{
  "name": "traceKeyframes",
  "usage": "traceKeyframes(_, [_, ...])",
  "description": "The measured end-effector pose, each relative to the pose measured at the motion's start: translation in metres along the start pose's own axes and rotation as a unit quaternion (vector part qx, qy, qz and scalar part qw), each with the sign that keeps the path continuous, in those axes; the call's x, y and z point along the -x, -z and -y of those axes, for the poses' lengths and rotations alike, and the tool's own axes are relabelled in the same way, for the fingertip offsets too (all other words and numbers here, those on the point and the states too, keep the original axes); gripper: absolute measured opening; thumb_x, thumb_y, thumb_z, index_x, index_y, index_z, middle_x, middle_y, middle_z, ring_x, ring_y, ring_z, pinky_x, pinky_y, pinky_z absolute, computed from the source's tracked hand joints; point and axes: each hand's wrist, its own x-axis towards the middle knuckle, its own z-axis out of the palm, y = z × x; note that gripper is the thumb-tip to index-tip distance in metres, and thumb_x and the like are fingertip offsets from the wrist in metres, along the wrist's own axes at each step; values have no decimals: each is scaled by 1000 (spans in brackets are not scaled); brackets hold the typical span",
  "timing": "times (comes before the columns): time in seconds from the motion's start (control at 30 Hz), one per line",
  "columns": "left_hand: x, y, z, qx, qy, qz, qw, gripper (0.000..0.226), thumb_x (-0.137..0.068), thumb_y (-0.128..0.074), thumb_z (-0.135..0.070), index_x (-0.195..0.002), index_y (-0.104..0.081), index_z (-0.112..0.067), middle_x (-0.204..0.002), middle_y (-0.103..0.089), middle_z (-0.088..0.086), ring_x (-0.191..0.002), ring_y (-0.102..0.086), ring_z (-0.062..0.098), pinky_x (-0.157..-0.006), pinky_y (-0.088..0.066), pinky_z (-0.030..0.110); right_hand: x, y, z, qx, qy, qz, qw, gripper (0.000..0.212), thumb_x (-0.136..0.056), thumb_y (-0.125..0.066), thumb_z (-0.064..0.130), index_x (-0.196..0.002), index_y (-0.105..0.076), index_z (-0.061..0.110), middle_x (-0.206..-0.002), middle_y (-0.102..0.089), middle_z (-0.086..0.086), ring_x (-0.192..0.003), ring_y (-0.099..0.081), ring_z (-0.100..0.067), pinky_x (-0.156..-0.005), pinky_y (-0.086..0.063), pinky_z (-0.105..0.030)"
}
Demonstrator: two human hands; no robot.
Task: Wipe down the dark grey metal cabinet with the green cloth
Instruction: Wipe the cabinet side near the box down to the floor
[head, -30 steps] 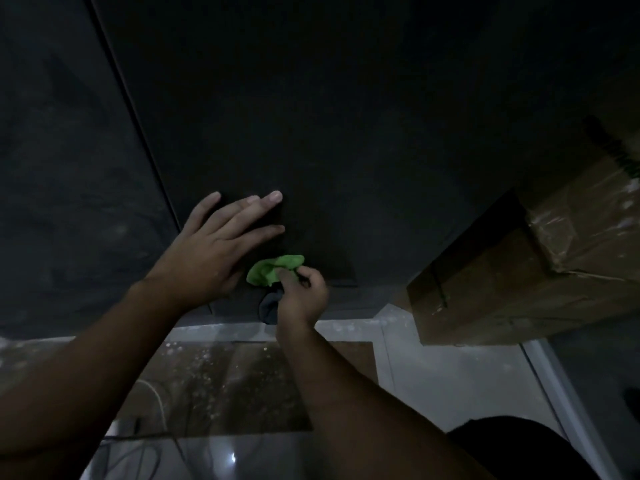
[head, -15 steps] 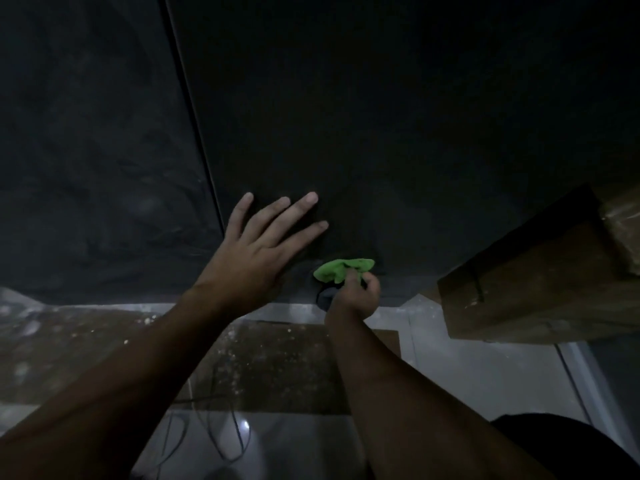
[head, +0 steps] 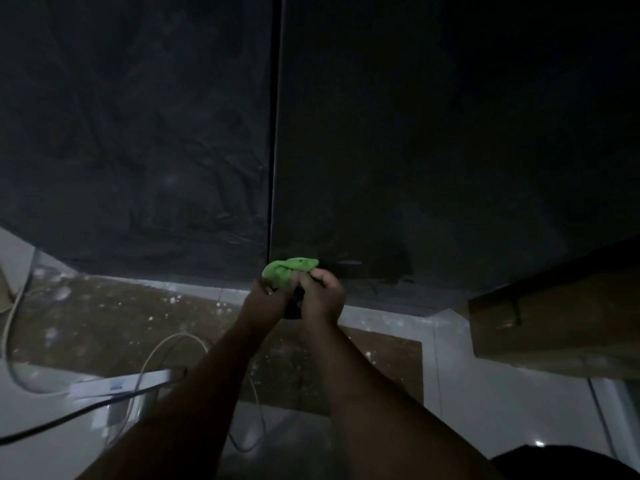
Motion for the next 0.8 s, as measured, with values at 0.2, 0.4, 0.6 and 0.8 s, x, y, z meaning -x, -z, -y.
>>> traceKeyframes(0.2, [-22,-48,17,258,22,-17,966,49,-100,-52,-41,-142,-34,-24,-134,-54,8,-104,-60,19,-69,-53,35,-2,49,35,31,-39,158,986,32,-97,-49,-3,-109,-75,11,-111,-73,-6,-100,-68,-19,-73,-56,-21])
traceKeyframes(0.4, [-9,-101,4,287,-74,-55,954,58,-99,-55,-31,-146,-22,-24,-137,-50,10,-121,-56,30,-100,-49,56,-5,99,42,72,85,35,993,23,-95,-56,3,-99,-76,14,-103,-74,0,-98,-64,-5,-68,-44,-9])
traceKeyframes(0.6, [6,-148,-12,270,-155,-80,947,38,-99,-56,-29,-127,-32,-33,-125,-53,4,-113,-57,18,-93,-52,37,-13,126,46,-48,62,-50,996,19,-100,-54,41,-116,-59,31,-122,-68,2,-112,-59,-7,-95,-36,-34])
traceKeyframes(0.8, [-12,-139,5,247,-129,-118,953,54,-95,-62,-16,-139,-31,-24,-135,-51,4,-121,-53,19,-96,-50,32,-11,108,53,-102,52,-71,991,98,-84,-63,63,-159,-7,34,-165,-22,-3,-147,-32,-25,-113,-34,-40])
